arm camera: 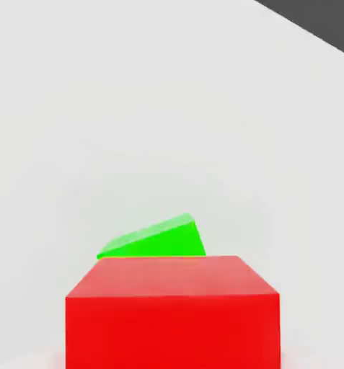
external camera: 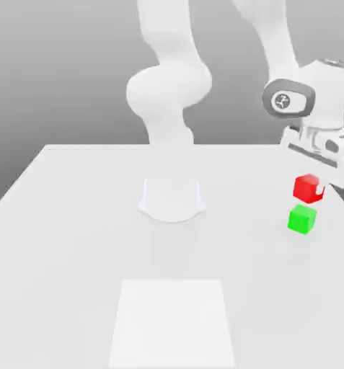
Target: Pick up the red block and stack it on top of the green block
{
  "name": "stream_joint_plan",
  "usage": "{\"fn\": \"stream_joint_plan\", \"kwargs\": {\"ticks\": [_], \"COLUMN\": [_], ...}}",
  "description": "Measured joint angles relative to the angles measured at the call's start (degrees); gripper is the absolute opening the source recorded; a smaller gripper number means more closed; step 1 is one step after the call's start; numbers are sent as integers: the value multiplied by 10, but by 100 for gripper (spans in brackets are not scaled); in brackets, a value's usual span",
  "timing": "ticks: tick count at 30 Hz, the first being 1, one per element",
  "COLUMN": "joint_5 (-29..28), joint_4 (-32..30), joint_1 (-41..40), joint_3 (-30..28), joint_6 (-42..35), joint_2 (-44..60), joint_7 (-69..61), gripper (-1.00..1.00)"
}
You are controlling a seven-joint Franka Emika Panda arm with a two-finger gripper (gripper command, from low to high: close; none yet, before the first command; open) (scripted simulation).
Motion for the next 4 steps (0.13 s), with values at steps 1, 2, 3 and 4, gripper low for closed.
{"fn": "stream_joint_plan", "kwargs": {"ticks": [1, 2, 3, 4], "joint_5": [-31, -51, -51, -51], "joint_4": [1, 1, 1, 1], "joint_1": [-2, -1, -1, -1], "joint_3": [-8, -13, -13, -13], "joint_6": [19, 30, 30, 30], "joint_2": [21, 34, 34, 34], "joint_7": [22, 35, 35, 35], "gripper": [-100, 100, 100, 100]}}
